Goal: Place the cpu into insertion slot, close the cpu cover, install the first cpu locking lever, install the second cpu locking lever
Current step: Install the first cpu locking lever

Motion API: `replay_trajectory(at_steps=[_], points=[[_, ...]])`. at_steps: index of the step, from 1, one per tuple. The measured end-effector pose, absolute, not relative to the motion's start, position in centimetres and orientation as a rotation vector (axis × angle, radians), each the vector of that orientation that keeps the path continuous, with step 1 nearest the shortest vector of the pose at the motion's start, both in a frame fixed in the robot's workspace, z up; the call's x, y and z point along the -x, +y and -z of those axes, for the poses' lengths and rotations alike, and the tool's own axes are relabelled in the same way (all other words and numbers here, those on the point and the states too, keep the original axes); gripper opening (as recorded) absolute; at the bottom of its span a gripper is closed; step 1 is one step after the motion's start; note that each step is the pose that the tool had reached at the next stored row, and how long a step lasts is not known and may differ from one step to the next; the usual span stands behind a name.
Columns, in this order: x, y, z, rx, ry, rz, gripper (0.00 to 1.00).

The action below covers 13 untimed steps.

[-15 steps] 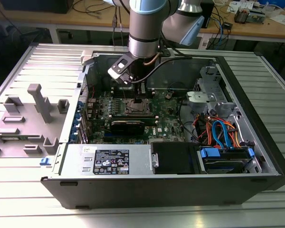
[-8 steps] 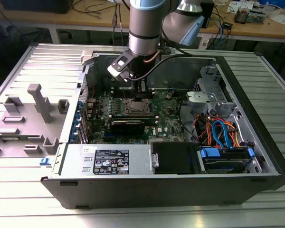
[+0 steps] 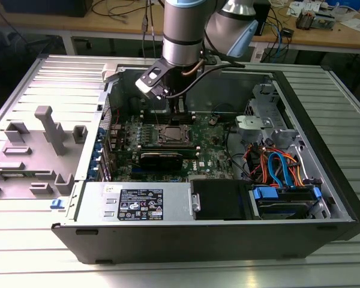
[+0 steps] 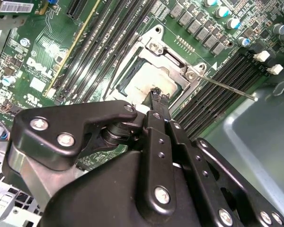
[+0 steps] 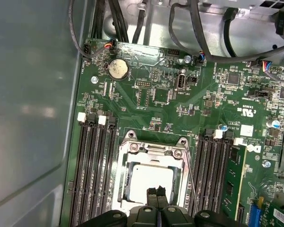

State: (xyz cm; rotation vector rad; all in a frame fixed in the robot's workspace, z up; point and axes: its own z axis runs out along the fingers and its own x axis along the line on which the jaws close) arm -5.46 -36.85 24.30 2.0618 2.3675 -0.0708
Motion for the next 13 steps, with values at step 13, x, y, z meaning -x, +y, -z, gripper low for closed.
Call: replay_trajectory(at_steps=[13], points=[[5.5,-36.9,-26.2,-2.065,2.371,0.069,0.11]])
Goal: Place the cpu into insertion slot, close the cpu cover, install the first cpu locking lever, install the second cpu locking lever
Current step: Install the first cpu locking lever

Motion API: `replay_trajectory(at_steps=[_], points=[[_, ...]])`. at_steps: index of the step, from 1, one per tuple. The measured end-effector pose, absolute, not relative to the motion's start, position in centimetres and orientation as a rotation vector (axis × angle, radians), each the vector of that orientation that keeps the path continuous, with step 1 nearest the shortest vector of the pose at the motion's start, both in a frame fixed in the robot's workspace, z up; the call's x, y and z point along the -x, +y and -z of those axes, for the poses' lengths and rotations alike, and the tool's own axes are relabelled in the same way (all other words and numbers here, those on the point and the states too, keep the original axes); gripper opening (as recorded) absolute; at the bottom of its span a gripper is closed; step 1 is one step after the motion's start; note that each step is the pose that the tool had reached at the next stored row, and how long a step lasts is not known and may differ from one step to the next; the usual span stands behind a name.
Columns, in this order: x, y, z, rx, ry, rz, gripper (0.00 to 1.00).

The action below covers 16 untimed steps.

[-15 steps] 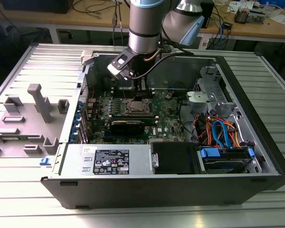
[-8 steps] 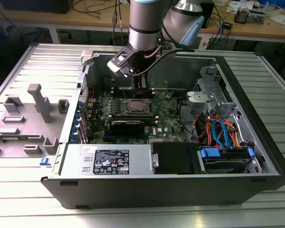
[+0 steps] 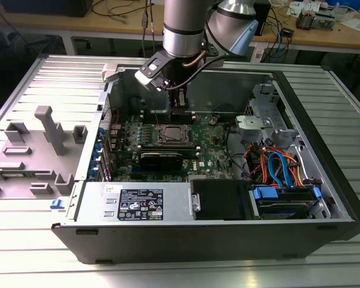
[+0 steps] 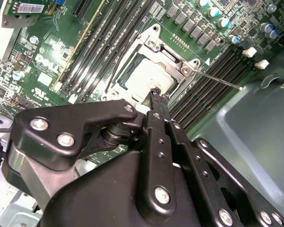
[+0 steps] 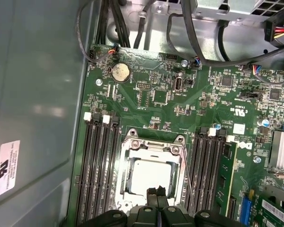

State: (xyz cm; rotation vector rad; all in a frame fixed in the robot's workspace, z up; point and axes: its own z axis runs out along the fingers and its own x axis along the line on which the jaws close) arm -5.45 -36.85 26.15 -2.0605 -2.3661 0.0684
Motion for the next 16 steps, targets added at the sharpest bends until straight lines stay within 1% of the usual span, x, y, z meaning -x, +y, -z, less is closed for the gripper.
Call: replay_trajectory(at_steps=[16], points=[[5.5,-36.9,-27.7,2.155,-2.278,-0.067,0.11]])
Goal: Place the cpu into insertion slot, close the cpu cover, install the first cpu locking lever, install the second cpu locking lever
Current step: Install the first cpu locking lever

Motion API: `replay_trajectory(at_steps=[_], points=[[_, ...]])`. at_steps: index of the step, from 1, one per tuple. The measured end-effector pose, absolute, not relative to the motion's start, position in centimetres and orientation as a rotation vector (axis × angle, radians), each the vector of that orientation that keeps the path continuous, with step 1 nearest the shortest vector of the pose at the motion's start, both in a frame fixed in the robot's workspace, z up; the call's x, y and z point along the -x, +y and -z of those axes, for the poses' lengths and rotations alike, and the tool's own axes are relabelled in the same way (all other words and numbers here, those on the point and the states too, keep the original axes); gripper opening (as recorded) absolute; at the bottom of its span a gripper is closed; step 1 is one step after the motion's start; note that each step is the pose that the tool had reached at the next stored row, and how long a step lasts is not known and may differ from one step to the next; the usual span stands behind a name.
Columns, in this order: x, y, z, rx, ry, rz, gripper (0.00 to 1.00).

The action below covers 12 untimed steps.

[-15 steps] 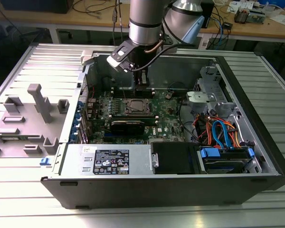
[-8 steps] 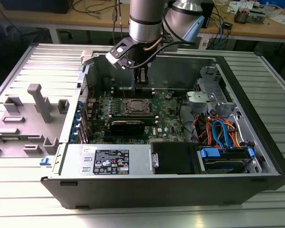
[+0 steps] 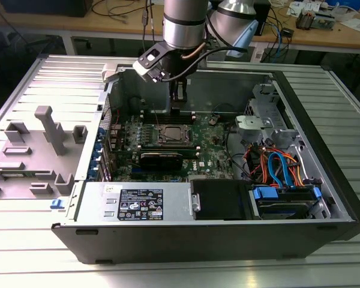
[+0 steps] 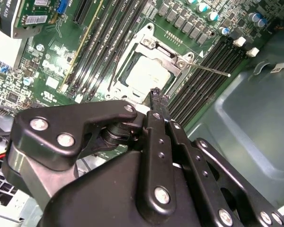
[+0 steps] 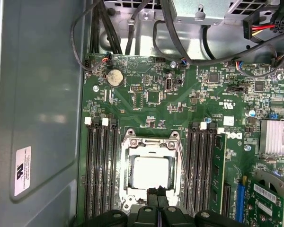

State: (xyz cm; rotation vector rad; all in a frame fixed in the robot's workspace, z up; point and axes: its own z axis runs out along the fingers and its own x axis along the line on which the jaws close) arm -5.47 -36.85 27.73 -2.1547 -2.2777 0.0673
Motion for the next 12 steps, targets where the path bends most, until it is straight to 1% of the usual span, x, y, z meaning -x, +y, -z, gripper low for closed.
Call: replay_trajectory(at_steps=[12], points=[[5.48,-36.85,-27.95,2.122,-2.309,-0.068,0.11]])
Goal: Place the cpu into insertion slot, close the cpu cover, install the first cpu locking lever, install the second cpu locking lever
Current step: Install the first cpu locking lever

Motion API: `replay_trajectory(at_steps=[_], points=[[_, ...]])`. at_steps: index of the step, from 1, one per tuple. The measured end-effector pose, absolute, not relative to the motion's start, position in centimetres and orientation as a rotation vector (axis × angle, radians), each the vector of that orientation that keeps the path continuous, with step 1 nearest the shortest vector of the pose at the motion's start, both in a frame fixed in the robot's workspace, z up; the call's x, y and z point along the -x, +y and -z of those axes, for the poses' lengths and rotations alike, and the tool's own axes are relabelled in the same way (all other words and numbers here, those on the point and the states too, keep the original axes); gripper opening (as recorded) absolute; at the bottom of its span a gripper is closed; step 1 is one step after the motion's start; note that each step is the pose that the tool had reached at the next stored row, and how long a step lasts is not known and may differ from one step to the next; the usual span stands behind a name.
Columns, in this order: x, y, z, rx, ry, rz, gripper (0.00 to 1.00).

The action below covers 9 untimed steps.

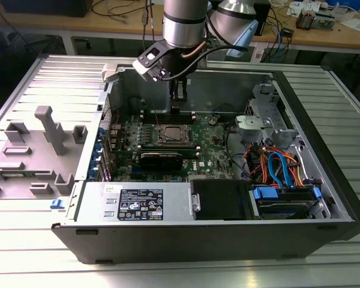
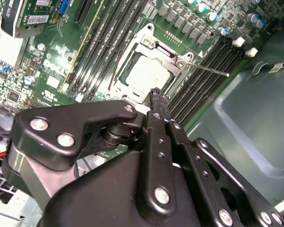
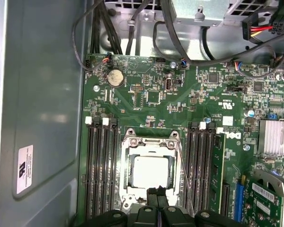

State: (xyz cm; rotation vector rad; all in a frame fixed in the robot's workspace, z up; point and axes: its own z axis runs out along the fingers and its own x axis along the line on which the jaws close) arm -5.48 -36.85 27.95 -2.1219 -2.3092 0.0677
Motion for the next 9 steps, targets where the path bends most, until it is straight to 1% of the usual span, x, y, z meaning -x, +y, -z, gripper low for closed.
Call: replay_trajectory(at_steps=[9], points=[[5.48,-36.85,-27.94,1.874,-2.520,-0.068,0.11]])
